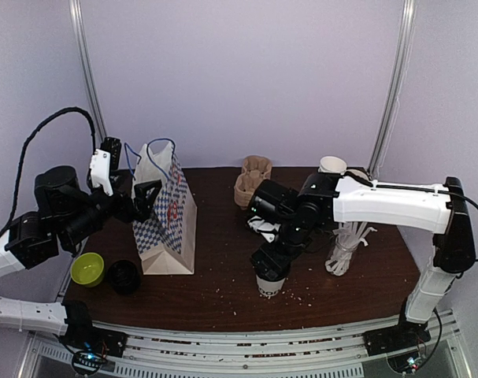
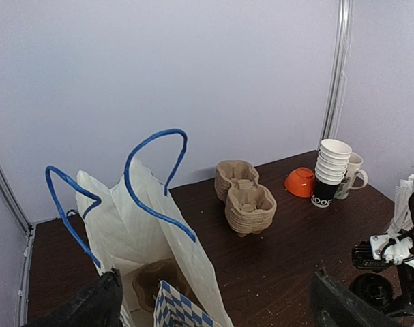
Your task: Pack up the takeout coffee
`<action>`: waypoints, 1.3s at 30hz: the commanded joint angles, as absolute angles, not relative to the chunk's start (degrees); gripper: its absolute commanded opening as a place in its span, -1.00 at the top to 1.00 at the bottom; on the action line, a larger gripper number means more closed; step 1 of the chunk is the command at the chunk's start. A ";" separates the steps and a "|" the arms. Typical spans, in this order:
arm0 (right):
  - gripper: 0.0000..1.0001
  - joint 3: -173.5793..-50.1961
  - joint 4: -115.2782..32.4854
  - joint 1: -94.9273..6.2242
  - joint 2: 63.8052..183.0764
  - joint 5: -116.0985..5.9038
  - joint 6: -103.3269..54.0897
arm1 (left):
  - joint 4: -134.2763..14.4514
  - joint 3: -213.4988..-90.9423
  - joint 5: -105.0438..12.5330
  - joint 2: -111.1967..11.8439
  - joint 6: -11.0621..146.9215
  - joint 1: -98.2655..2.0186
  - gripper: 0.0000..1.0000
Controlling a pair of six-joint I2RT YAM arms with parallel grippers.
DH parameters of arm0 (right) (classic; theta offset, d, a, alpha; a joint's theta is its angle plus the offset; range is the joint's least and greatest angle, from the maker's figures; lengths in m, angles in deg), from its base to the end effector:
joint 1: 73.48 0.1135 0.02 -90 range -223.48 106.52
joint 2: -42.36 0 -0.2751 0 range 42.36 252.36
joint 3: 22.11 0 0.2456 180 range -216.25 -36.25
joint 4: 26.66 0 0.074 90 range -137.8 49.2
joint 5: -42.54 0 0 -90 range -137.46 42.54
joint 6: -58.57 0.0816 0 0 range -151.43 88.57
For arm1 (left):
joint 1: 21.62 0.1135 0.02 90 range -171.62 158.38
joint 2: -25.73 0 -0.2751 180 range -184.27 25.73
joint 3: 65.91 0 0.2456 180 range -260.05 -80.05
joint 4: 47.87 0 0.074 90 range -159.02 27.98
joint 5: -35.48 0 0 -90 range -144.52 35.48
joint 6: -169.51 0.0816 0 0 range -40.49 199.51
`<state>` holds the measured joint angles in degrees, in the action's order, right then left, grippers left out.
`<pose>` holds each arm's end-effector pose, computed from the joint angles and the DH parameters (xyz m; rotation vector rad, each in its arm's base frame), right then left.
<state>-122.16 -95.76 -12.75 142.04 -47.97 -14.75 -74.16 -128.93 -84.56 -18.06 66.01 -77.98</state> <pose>0.1794 0.3216 0.2413 -1.0663 2.6295 0.3430 0.1431 -0.1413 0.3670 0.2391 1.6826 -0.4730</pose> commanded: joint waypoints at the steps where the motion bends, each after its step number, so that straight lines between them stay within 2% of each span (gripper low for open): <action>1: -1.00 -122.62 -96.51 -12.70 142.82 -48.90 -15.26 | -73.17 -128.39 -85.33 -17.95 65.46 -78.14 -0.96; 22: -1.00 -121.95 -97.35 -12.69 144.59 -46.61 -15.78 | -72.96 -128.43 -85.61 -18.21 65.69 -78.16 -0.96; 29: -1.00 -125.76 -99.24 -12.68 143.18 -45.45 -15.15 | -72.83 -128.52 -85.55 -18.52 66.00 -78.14 -0.96; 39: -1.00 -124.49 -98.99 -12.91 142.71 -49.39 -14.90 | -72.61 -128.22 -85.33 -18.45 65.65 -78.16 -0.96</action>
